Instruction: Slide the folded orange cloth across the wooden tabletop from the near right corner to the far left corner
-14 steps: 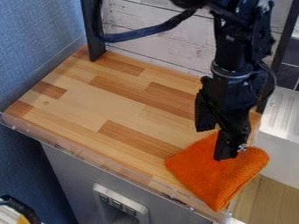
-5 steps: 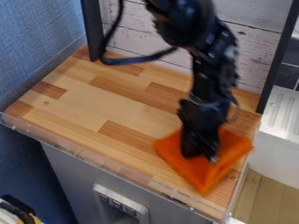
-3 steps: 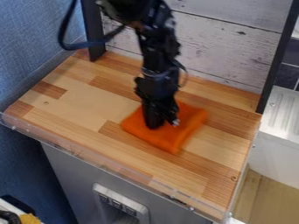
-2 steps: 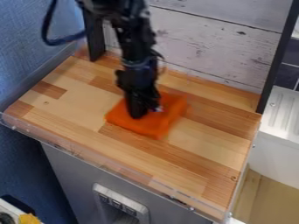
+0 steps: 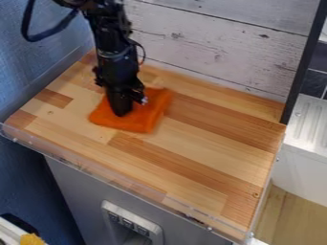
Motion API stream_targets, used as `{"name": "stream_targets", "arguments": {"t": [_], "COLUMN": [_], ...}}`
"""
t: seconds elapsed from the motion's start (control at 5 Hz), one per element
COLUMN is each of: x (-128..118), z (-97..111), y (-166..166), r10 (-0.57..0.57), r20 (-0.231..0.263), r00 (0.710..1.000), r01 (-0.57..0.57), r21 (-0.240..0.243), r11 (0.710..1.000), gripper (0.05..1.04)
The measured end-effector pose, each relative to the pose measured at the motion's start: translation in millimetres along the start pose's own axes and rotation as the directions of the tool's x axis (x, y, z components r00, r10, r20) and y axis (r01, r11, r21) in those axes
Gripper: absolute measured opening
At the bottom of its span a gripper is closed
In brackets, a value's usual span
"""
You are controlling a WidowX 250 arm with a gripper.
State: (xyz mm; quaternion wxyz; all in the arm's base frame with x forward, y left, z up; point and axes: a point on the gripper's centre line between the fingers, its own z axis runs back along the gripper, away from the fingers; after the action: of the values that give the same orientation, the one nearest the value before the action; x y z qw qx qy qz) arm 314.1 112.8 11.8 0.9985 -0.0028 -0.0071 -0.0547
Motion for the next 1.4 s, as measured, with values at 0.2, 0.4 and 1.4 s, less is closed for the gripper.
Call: {"name": "stream_targets", "arguments": {"t": [0.2,0.4,1.4], "x": [6.6,13.5,16.4], "z": [0.9,0.4,23.0], "y": [21.2,39.0,66.5], "r10": [0.047,0.086,0.159], "r20": [-0.019,-0.035,-0.039], "r00": [0.999,0.996,0.986], "r01": [-0.047,-0.087,-0.160], "r21": [-0.012,-0.020,-0.008], "r11": [0.999,0.996,0.987], "gripper": [0.062,0.062,0.756]}}
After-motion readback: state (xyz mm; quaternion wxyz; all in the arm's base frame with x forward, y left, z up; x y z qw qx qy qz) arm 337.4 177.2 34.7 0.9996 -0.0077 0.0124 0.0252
